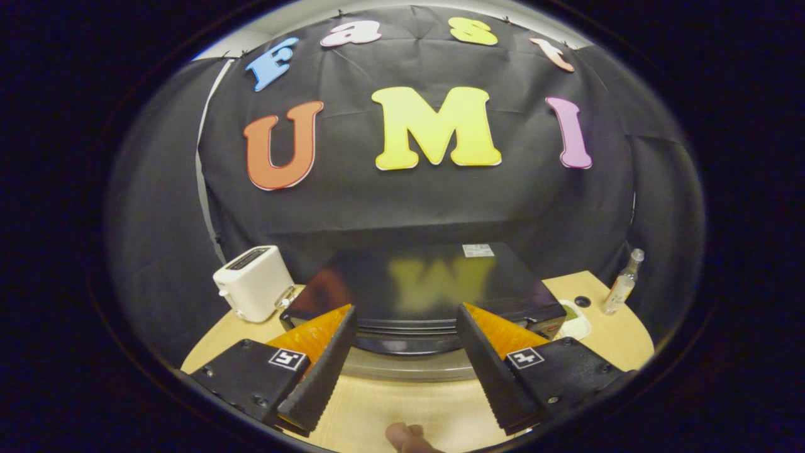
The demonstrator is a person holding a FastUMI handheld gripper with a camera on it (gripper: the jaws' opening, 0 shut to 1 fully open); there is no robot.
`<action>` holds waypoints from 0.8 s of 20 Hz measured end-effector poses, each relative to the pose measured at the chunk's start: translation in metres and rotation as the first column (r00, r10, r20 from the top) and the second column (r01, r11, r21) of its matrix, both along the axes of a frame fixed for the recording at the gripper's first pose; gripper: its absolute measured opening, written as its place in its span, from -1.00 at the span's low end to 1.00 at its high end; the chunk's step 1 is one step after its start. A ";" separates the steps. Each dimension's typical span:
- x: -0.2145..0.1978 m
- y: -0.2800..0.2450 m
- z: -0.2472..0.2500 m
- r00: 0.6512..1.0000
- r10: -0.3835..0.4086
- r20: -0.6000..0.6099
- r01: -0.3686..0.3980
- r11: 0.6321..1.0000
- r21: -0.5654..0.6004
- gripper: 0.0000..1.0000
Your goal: Open the toaster oven, put the food inside, and close the toaster oven door.
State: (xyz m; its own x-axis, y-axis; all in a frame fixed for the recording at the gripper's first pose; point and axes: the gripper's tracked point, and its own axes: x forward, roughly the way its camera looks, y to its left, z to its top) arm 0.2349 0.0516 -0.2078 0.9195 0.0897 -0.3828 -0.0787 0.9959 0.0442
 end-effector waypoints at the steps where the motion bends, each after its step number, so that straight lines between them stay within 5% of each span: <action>1: 0.005 0.001 -0.007 1.000 -0.003 -0.016 0.003 1.000 -0.019 1.00; 16: -0.003 0.003 -0.032 0.997 -0.021 -0.068 0.018 0.998 -0.057 1.00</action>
